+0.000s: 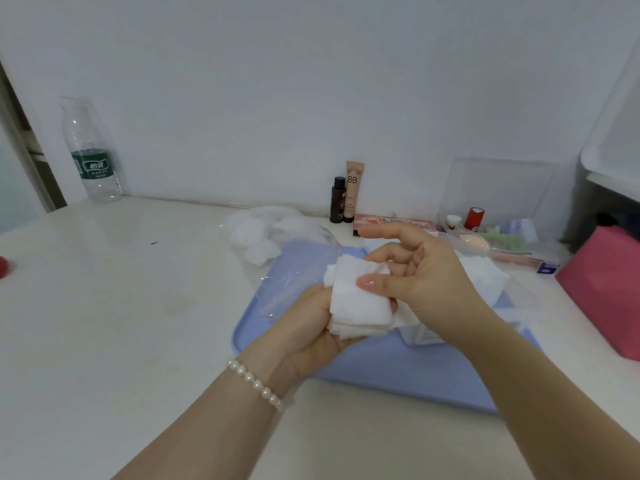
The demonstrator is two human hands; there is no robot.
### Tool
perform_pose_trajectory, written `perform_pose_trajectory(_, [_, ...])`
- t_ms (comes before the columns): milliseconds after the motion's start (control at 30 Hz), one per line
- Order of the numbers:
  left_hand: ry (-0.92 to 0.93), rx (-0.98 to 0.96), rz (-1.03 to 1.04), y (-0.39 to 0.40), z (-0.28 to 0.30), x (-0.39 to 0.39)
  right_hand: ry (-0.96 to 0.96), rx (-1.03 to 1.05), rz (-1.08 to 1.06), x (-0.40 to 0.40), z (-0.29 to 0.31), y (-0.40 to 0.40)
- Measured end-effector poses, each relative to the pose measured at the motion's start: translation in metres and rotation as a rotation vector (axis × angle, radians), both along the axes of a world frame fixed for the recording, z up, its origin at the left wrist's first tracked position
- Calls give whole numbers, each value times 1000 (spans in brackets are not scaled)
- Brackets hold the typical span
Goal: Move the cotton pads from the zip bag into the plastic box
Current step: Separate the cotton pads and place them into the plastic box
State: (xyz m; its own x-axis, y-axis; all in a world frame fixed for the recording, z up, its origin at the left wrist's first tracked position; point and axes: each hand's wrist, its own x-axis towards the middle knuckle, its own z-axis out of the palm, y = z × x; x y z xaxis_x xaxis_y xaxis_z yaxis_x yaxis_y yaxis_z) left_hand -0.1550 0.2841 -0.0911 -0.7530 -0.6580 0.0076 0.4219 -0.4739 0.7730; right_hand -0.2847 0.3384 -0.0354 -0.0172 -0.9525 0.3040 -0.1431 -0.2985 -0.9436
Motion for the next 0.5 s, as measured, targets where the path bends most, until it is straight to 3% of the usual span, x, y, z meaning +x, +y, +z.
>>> perform_pose_trajectory(500, [-57, 142, -18, 7, 9, 0, 176, 38, 19, -2, -3, -1])
